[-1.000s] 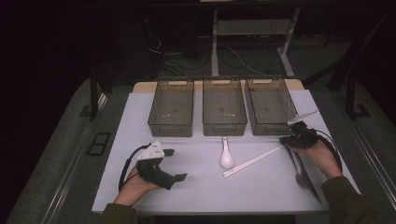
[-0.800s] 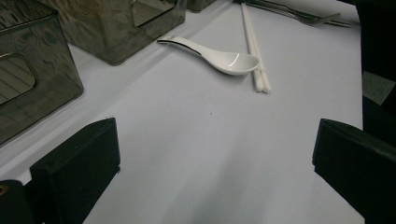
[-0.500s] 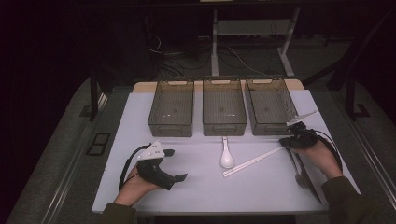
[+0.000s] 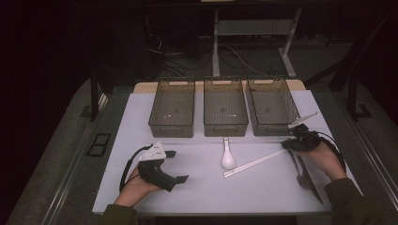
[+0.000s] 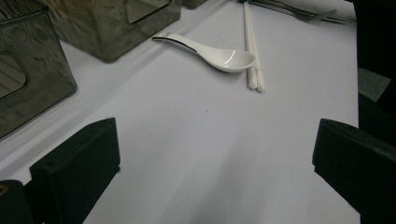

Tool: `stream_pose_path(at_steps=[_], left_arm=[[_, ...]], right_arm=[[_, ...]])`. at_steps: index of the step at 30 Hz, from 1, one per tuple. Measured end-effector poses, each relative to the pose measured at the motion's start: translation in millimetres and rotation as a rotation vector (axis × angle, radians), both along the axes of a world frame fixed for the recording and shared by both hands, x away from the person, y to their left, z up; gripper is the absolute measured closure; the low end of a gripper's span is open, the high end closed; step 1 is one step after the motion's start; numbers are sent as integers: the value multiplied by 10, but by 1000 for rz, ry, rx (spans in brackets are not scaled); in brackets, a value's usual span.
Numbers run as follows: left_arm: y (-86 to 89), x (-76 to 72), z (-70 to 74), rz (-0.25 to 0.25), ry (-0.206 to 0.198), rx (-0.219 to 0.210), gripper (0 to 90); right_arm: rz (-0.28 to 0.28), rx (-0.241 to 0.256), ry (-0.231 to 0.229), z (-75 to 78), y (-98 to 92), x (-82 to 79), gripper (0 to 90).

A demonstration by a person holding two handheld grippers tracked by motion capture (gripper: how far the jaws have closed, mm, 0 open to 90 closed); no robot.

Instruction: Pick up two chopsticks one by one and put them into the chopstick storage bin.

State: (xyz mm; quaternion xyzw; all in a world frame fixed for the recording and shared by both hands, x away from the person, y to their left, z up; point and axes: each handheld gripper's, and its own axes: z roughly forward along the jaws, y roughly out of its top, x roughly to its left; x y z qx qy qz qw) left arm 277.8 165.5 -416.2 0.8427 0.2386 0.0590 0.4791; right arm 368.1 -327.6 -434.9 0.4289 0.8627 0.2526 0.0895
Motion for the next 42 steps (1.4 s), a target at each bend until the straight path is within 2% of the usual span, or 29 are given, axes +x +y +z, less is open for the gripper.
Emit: stream_pose_path(at_steps=[26, 42], left_arm=[[-8, -9, -4, -10, 8, 5, 1], [-15, -15, -7, -15, 10, -2, 1]], right_arm=[[35, -9, 24, 22, -21, -122, 897], [51, -8, 38, 49, -54, -256, 897]])
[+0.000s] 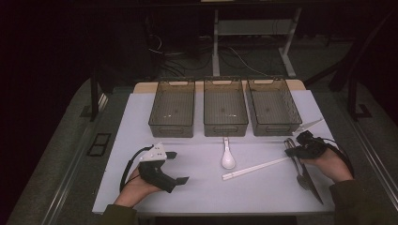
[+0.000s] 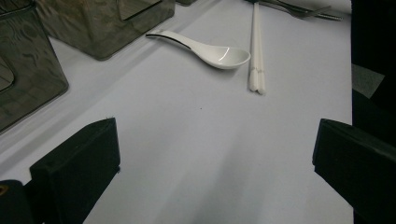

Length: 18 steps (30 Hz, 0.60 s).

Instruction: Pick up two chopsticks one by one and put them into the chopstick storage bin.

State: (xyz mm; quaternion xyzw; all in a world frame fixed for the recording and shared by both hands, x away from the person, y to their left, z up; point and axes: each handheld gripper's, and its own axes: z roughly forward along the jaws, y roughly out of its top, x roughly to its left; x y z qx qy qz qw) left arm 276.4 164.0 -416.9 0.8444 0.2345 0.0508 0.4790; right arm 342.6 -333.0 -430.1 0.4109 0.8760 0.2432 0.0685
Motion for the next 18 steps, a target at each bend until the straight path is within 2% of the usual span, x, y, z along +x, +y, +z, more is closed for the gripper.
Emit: stream_pose_path(at_steps=[18], left_arm=[[-9, -3, 0, -9, 2, 5, 1]], right_arm=[[23, -13, 14, -1, 14, -111, 897]])
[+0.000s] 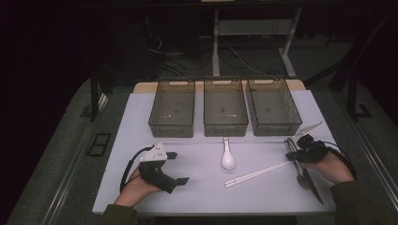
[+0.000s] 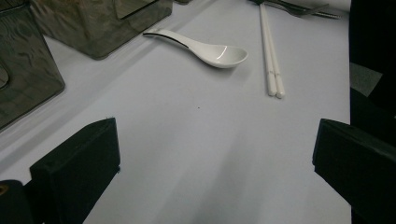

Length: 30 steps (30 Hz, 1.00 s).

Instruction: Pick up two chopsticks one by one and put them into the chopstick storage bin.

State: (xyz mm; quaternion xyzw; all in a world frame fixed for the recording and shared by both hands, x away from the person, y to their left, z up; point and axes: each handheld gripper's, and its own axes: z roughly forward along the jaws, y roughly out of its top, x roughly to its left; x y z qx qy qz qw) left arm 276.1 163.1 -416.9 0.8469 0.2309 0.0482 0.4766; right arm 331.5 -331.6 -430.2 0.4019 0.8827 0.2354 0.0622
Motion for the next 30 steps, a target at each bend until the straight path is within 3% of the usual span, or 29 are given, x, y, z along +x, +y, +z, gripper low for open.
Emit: stream_pose_path(at_steps=[3, 8, 16, 19, 21, 26, 30], left_arm=[[-1, -2, 1, -1, -1, -1, 1], [-2, 0, -1, 0, 0, 0, 1], [-9, -6, -3, 2, 2, -5, 1], [-8, -1, -3, -2, -3, 1, 1], [-10, -6, -3, -1, 0, -1, 1], [-16, -10, -4, 0, 1, 1, 1], [-19, -6, -9, -2, 1, 2, 1]], right_arm=[[-3, -3, -12, 9, -5, -8, 897], [14, 59, -54, 139, 20, -72, 897], [138, 121, -67, 245, 363, -336, 897], [223, 145, -61, 232, 602, -465, 897], [242, 144, -58, 222, 670, -495, 897], [337, 149, -35, 150, 1045, -594, 897], [391, 146, -31, 132, 1180, -595, 897]])
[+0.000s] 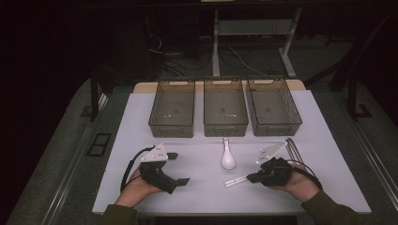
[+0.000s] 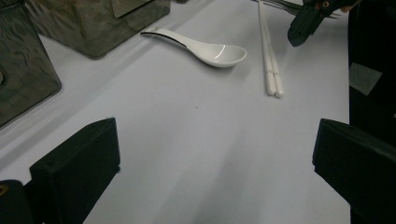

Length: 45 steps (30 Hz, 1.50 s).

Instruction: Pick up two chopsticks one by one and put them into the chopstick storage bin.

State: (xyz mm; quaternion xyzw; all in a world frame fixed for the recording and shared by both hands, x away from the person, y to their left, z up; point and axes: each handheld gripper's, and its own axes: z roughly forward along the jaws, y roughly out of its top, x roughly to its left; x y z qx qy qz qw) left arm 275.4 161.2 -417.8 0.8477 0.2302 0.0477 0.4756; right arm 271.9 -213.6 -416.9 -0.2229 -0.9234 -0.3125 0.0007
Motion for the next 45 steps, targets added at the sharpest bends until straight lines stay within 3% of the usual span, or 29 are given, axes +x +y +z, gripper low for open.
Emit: stream_pose_path(at_steps=[2, 9, 19, 30, 38, 42, 45], left_arm=[[-1, 4, 0, -4, -4, 2, 1], [-1, -1, 0, -3, -1, 2, 1], [-6, -4, -1, -1, 1, 3, 1], [-1, -3, 4, -2, -2, 3, 1], [6, 1, 8, -4, -7, 8, 1], [8, -8, 8, 2, -2, 2, 1], [9, -6, 7, 1, -2, 4, 1]], right_arm=[[41, -8, -1, -30, 158, -20, 897], [110, -23, -2, -119, 449, -33, 897], [128, -37, -17, -187, 634, 2, 897], [97, -47, -82, -196, 753, 123, 898], [74, -47, -101, -196, 796, 184, 898], [80, 14, -79, -71, 702, 181, 897], [35, 52, -72, 49, 554, 189, 894]])
